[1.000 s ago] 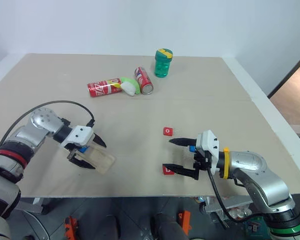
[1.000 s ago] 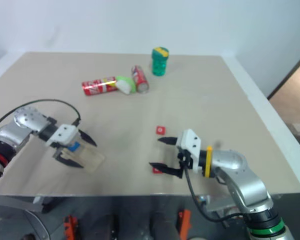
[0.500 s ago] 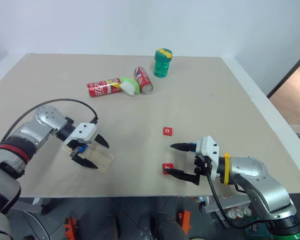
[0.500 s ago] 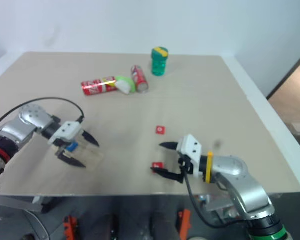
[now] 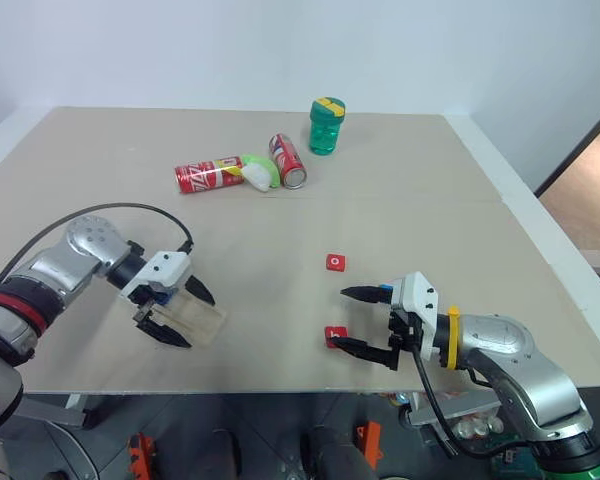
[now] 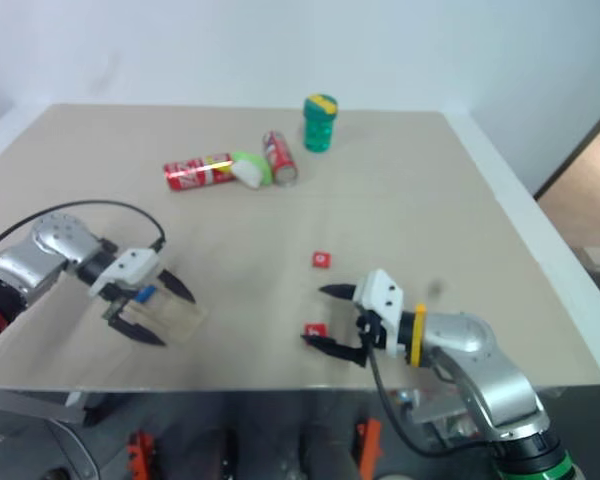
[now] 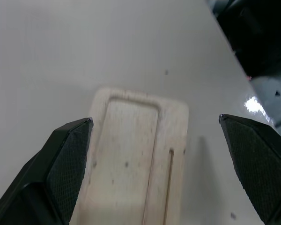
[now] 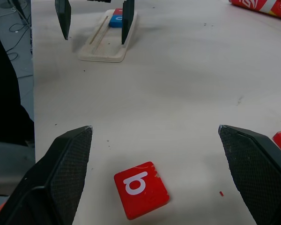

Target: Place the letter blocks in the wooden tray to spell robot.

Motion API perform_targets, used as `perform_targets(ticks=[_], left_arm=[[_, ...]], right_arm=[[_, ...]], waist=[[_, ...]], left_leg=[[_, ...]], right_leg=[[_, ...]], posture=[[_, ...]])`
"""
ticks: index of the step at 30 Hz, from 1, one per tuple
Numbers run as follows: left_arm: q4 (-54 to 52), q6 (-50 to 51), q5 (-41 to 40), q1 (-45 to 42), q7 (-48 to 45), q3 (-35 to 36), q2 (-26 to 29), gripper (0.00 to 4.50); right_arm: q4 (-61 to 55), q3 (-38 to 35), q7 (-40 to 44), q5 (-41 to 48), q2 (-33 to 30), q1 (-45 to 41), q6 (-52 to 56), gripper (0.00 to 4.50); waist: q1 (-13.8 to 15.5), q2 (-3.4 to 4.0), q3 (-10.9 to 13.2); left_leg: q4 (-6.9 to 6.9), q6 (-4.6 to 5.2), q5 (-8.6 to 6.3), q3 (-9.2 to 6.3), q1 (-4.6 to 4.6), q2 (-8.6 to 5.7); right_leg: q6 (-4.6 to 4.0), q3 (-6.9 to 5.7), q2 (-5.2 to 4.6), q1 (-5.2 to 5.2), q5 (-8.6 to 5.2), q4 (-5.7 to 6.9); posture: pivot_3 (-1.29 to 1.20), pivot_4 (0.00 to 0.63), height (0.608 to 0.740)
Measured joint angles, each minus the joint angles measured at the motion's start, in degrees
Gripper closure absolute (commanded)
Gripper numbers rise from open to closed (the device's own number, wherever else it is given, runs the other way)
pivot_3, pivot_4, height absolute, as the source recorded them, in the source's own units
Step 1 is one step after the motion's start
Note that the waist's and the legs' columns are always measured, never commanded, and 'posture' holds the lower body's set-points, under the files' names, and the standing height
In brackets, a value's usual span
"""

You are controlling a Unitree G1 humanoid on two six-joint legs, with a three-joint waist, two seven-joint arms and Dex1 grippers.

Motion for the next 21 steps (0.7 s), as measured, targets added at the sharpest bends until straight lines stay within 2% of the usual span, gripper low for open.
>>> perform_targets(ticks=[5, 20, 21], left_arm=[[3.9, -2.5, 1.1, -0.8, 0.0, 0.7, -2.7, 0.00], [4.6, -2.9, 2.3, -0.8, 0.0, 0.6, -2.9, 0.00], [4.8, -3.4, 2.3, -0.8, 0.0, 0.4, -2.9, 0.55]], right_arm=[[-2.6, -0.7, 0.1, 4.0, 1.5, -1.7, 0.8, 0.05], [-3.3, -0.4, 1.3, 3.9, 0.9, -1.3, -0.5, 0.05], [-3.3, -0.3, 1.3, 3.8, 0.9, -1.3, -0.6, 0.00]], waist=[[0.0, 0.01, 0.0], [0.0, 0.01, 0.0], [0.0, 0.01, 0.0]], left_leg=[[0.12, 0.01, 0.01, -0.06, 0.02, 0.00], [0.22, 0.01, 0.01, -0.08, -0.03, 0.00], [0.22, 0.01, 0.01, -0.08, -0.03, 0.01]], right_leg=[[0.03, -0.03, 0.00, 0.11, 0.04, 0.01], [0.05, -0.05, 0.00, 0.11, 0.07, 0.01], [0.05, -0.05, 0.00, 0.12, 0.07, 0.01]], posture=[[0.00, 0.150, 0.740], [0.00, 0.150, 0.740], [0.00, 0.150, 0.740]])
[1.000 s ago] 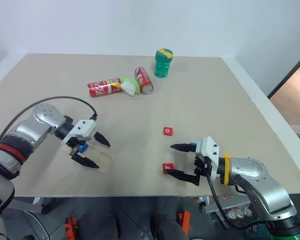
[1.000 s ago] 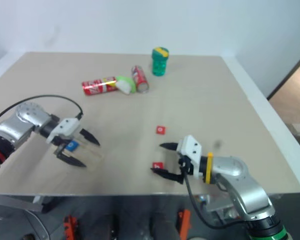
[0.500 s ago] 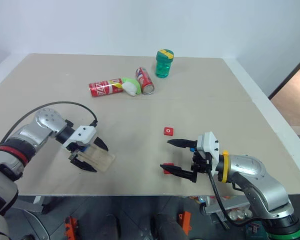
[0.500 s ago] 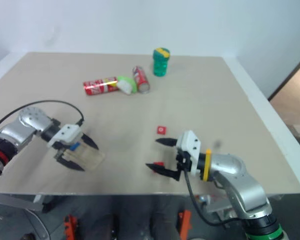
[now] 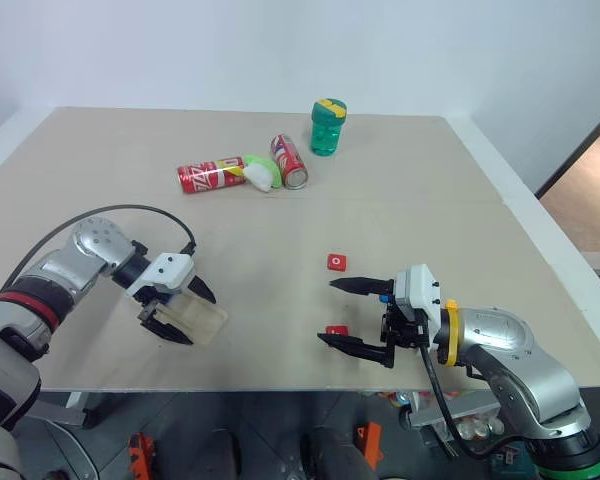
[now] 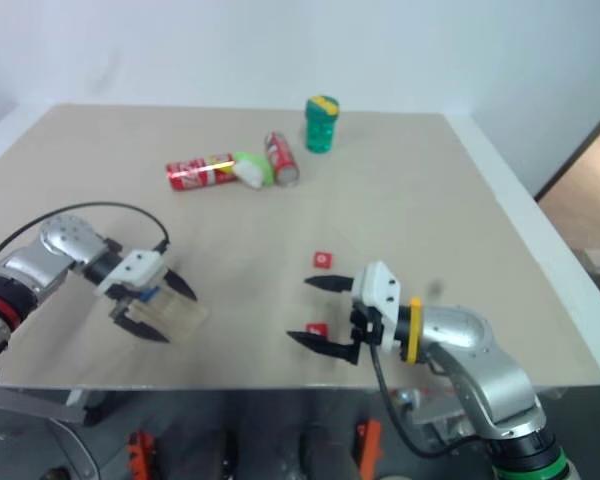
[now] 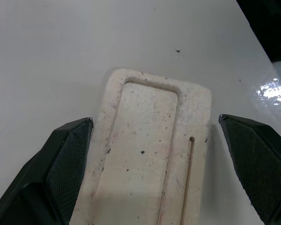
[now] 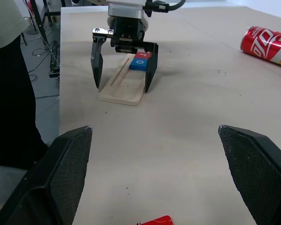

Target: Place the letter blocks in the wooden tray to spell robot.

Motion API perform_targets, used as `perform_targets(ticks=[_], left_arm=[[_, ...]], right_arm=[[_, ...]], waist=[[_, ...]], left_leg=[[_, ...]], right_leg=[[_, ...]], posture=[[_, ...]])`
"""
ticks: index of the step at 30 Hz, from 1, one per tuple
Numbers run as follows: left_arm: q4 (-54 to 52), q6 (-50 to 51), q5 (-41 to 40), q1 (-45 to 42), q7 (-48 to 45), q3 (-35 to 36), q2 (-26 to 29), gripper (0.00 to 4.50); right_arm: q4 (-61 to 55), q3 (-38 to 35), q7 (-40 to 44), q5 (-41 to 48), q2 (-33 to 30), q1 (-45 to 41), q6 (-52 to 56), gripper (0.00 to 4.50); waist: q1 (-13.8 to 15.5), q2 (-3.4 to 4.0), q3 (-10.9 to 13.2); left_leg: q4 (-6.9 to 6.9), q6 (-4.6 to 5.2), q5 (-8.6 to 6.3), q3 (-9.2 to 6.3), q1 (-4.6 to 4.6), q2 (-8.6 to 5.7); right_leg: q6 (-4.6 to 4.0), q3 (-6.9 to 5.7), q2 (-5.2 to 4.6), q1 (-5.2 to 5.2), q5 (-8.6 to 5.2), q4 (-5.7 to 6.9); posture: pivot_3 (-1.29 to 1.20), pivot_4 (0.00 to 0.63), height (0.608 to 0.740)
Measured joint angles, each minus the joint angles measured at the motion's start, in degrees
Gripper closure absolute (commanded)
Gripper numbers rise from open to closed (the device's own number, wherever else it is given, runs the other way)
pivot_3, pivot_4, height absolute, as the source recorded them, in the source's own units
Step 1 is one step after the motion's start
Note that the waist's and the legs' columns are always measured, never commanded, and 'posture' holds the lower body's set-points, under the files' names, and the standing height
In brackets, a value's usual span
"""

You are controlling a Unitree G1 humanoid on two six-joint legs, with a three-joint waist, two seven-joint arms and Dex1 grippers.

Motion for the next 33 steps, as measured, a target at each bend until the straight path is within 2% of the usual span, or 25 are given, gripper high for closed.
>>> perform_targets(ticks=[6, 11, 19, 24, 26, 29, 33], left_arm=[[2.3, -2.4, 1.4, -1.3, 0.1, 0.4, -0.6, 2.27], [3.9, -1.1, 3.6, -1.4, 0.0, 2.4, -3.7, 2.27], [4.7, -1.5, 6.7, -1.5, 0.0, 5.0, -5.0, 2.27], [7.1, -0.1, 8.1, -2.3, 0.0, 8.0, -6.3, 0.90], [7.4, 1.1, 8.3, -3.1, 0.0, 10.0, -6.3, 0.10], [6.7, 3.8, 7.9, -3.4, 0.0, 12.0, -6.1, 0.04], [-0.3, 12.8, 4.1, -2.5, 0.0, 13.8, -3.4, 0.04]], right_arm=[[0.0, 0.2, 0.0, -0.7, 0.0, 0.0, -0.1, 0.00], [0.0, 0.8, 0.0, -1.1, 0.1, 0.0, -0.5, 0.00], [0.0, 0.9, 0.0, -1.2, 0.1, -0.5, -0.5, 0.00], [0.0, 0.9, 0.5, -1.7, -0.2, -0.5, -0.5, 0.00], [0.0, 0.9, 0.9, -2.0, -0.2, -0.4, -0.5, 0.00], [0.0, 0.9, 1.1, -2.2, -0.2, -0.4, -0.5, 0.00], [0.1, 1.1, 1.5, -2.7, -0.4, 0.0, -0.7, 0.00]], waist=[[0.0, 0.01, 0.0], [0.0, 0.04, 0.0], [0.0, 0.04, 0.0], [0.0, 0.03, 0.0], [0.0, 0.03, 0.0], [0.0, 0.04, 0.0], [-0.1, 0.05, 0.0]], left_leg=[[0.01, 0.00, 0.00, 0.00, 0.03, 0.00], [0.07, 0.00, 0.00, -0.02, -0.01, -0.01], [0.21, 0.00, 0.00, -0.04, 0.00, 0.00], [0.29, 0.00, 0.00, -0.04, -0.04, 0.00], [0.28, 0.00, 0.00, -0.03, -0.05, 0.00], [0.27, 0.00, 0.00, -0.04, -0.05, 0.00], [0.25, 0.00, 0.00, -0.06, -0.12, 0.03]], right_leg=[[0.00, -0.01, 0.00, 0.03, 0.00, 0.00], [0.01, -0.03, 0.00, 0.04, 0.01, 0.01], [0.03, -0.04, 0.00, 0.09, 0.08, 0.01], [0.07, -0.04, 0.00, 0.09, 0.12, 0.01], [0.08, -0.03, 0.00, 0.09, 0.12, 0.01], [0.08, -0.04, 0.00, 0.08, 0.11, 0.01], [0.08, -0.05, 0.01, 0.01, 0.10, 0.01]], posture=[[0.00, 0.150, 0.740], [0.00, 0.150, 0.740], [0.00, 0.150, 0.740], [0.00, 0.150, 0.740], [0.00, 0.150, 0.740], [0.00, 0.150, 0.740], [0.00, 0.150, 0.740]])
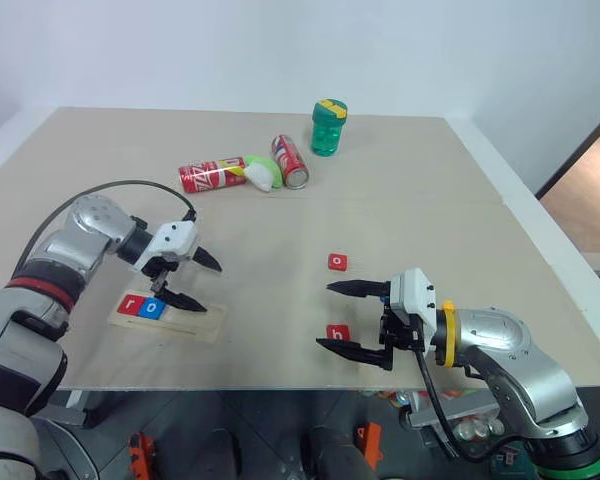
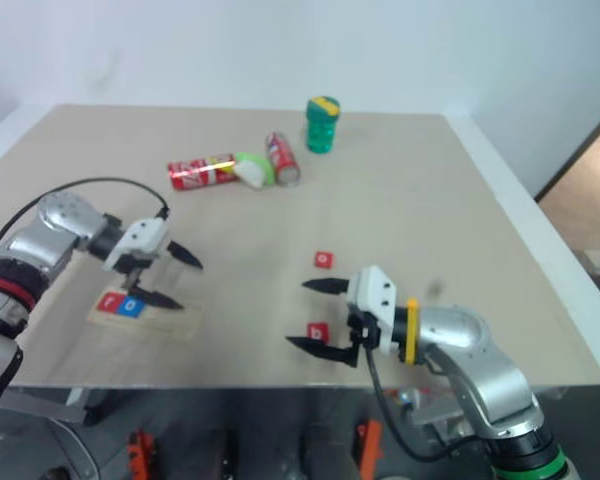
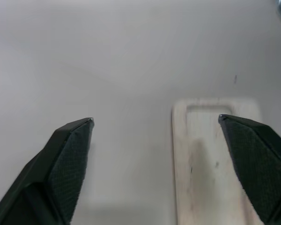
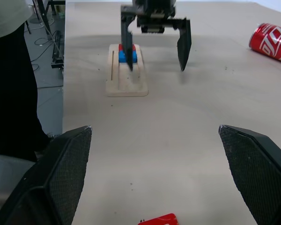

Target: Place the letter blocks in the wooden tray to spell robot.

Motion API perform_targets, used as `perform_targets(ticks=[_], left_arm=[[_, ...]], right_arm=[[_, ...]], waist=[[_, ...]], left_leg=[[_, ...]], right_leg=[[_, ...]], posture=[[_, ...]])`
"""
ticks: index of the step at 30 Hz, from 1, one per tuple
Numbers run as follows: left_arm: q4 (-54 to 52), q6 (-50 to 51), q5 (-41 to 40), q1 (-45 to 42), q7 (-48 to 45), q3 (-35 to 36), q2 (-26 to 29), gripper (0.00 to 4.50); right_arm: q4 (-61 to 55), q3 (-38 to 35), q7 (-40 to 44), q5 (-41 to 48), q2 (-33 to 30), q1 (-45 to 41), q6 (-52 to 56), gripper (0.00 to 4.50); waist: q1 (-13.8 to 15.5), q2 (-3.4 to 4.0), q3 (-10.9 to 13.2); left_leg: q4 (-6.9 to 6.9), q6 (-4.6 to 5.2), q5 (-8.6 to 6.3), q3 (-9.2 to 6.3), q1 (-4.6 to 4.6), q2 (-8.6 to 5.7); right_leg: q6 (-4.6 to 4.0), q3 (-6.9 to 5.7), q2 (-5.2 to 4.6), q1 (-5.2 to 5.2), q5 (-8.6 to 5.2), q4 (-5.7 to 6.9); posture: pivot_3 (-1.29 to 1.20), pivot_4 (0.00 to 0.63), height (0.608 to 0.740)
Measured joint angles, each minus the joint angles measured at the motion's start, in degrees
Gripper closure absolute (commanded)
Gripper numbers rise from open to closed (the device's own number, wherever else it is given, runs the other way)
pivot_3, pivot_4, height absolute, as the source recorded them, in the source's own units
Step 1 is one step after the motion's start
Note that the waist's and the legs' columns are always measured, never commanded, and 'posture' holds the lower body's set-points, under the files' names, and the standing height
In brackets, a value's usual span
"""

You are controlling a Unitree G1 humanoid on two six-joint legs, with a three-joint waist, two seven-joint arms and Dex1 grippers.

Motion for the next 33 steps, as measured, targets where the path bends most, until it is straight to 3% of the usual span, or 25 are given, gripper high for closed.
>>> perform_targets(ticks=[4, 7, 33], left_arm=[[-11.3, 9.0, -4.9, 6.6, 0.0, 1.7, 5.2, 0.04], [-14.4, 10.9, -4.8, 10.8, 0.0, 1.9, 5.5, 0.04], [-9.2, 2.2, 4.7, 13.6, 0.0, 6.3, 2.4, 0.04]], right_arm=[[0.1, 0.2, 0.7, -0.3, -0.3, 1.2, -0.1, 0.00], [0.2, 0.2, 0.9, -0.5, -0.3, 1.1, -0.2, 0.00], [0.3, 1.2, 1.8, -0.6, -1.0, 2.0, -0.5, 0.00]], waist=[[-0.2, 0.10, 0.0], [0.0, 0.11, 0.0], [0.2, 0.11, 0.0]], left_leg=[[-0.04, 0.05, -0.03, 0.03, 0.07, 0.04], [0.02, 0.04, -0.02, -0.05, 0.07, 0.04], [0.08, 0.06, 0.02, 0.00, 0.08, 0.02]], right_leg=[[-0.04, 0.02, 0.00, 0.01, -0.05, 0.04], [-0.09, -0.08, 0.03, 0.02, -0.06, 0.13], [-0.10, -0.04, 0.01, 0.03, -0.03, 0.14]], posture=[[0.00, 0.150, 0.740], [0.00, 0.150, 0.740], [0.00, 0.150, 0.740]])
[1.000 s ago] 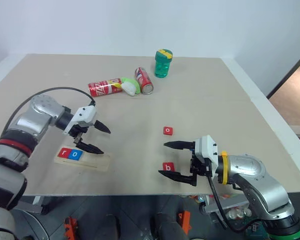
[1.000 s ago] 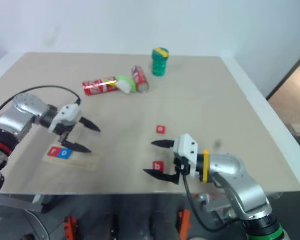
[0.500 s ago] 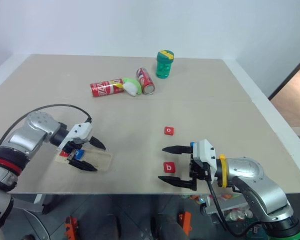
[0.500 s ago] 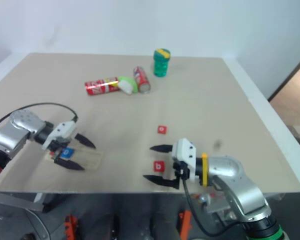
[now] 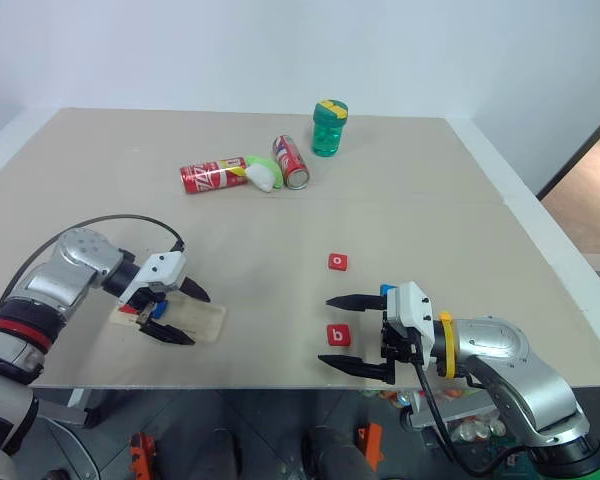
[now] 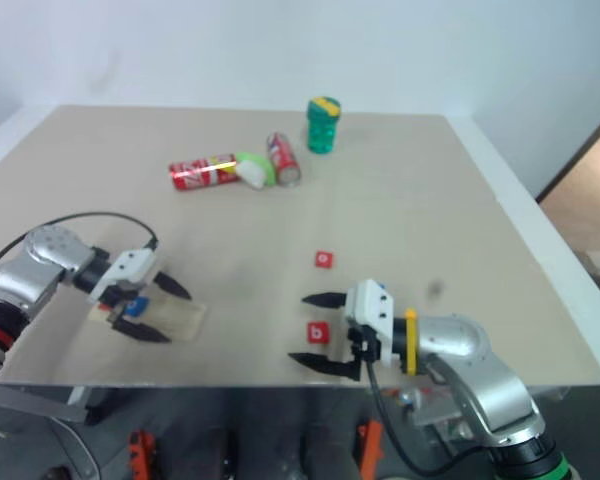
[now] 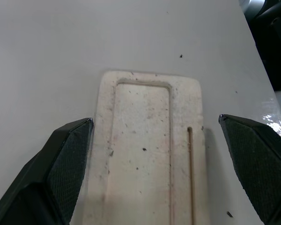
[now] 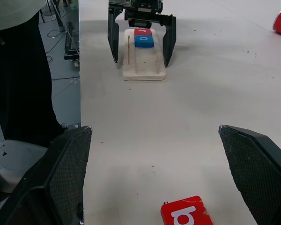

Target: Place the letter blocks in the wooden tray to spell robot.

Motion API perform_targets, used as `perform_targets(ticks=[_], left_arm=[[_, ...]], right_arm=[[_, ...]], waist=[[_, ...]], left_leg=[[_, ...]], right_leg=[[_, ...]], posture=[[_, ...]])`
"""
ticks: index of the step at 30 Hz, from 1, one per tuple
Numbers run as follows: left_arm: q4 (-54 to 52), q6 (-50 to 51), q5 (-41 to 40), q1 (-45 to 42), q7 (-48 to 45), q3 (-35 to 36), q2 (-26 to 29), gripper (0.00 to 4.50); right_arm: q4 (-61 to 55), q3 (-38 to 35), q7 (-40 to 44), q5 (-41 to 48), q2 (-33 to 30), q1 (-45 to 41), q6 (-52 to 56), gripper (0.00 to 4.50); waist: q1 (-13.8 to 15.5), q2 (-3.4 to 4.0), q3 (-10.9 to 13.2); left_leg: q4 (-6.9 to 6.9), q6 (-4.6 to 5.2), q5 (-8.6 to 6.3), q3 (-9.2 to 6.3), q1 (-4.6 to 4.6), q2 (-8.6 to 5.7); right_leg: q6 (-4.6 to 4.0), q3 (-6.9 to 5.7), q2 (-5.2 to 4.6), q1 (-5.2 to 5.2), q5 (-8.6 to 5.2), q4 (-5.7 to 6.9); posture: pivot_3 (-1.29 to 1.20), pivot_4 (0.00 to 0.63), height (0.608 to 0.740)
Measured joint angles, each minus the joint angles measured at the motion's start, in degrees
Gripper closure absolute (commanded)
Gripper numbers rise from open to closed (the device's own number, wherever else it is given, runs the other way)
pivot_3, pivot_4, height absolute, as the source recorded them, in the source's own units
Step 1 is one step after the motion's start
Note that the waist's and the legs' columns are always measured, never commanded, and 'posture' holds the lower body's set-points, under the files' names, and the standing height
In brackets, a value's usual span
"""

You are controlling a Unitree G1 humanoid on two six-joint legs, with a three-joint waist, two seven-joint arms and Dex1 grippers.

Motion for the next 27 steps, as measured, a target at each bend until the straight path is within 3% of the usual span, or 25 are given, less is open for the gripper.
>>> perform_targets(ticks=[27], left_arm=[[7.2, -9.5, 4.2, 1.5, 0.0, 5.2, -3.1, 0.04]], right_arm=[[-0.1, 0.0, 0.0, 0.0, -0.3, 0.0, 0.1, 0.00]], waist=[[-0.1, 0.02, 0.0]], left_leg=[[0.02, 0.05, 0.03, 0.05, 0.18, 0.04]], right_leg=[[-0.24, 0.03, 0.01, 0.11, 0.01, 0.01]], posture=[[0.00, 0.150, 0.740]])
